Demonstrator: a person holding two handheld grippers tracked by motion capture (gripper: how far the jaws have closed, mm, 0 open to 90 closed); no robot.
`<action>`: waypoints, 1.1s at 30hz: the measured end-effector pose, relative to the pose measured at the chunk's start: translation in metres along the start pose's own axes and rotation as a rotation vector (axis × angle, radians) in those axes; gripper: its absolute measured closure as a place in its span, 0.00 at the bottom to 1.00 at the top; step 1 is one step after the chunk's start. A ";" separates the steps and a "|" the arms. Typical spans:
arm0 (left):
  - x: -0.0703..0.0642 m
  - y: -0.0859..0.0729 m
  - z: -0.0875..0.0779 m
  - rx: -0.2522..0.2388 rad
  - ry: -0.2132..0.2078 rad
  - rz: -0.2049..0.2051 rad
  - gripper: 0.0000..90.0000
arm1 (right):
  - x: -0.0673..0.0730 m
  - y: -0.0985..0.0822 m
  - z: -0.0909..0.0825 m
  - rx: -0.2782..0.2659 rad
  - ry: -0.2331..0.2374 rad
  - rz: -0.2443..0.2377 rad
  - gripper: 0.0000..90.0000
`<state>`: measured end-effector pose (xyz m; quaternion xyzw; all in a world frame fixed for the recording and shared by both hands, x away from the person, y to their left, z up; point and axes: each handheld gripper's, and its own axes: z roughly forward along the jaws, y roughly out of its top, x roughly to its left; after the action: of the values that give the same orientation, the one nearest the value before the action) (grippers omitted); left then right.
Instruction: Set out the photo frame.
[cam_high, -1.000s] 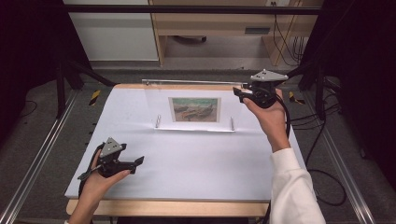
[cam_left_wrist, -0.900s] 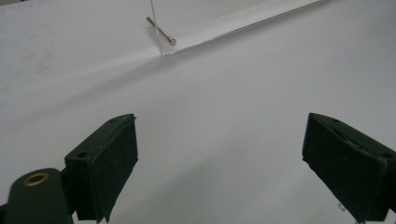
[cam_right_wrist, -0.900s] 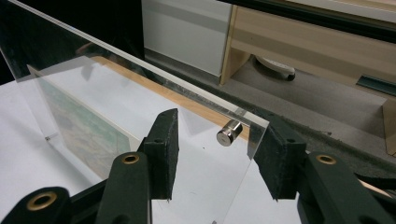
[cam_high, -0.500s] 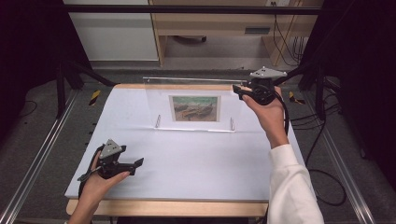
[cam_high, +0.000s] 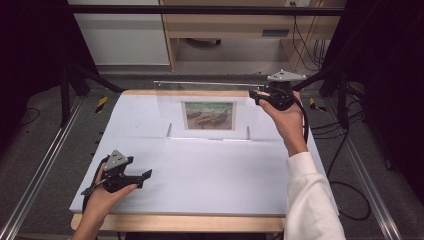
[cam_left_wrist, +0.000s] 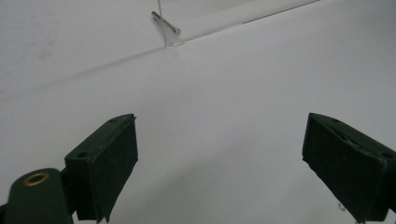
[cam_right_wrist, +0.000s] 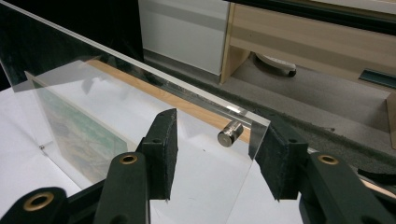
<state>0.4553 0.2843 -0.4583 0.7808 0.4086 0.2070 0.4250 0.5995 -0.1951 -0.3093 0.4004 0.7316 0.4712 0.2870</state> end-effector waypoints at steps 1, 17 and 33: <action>0.000 -0.001 0.000 0.004 0.001 0.004 0.11 | 0.000 0.000 0.000 -0.001 0.001 -0.002 0.57; 0.001 -0.003 -0.002 -0.004 -0.001 -0.005 0.12 | 0.001 0.001 0.004 -0.005 -0.017 0.003 0.54; 0.001 -0.002 -0.003 -0.012 -0.010 -0.011 0.11 | 0.005 0.001 0.004 -0.005 -0.057 -0.019 0.31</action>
<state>0.4529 0.2868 -0.4589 0.7771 0.4094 0.2029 0.4328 0.6002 -0.1885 -0.3100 0.4060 0.7257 0.4586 0.3133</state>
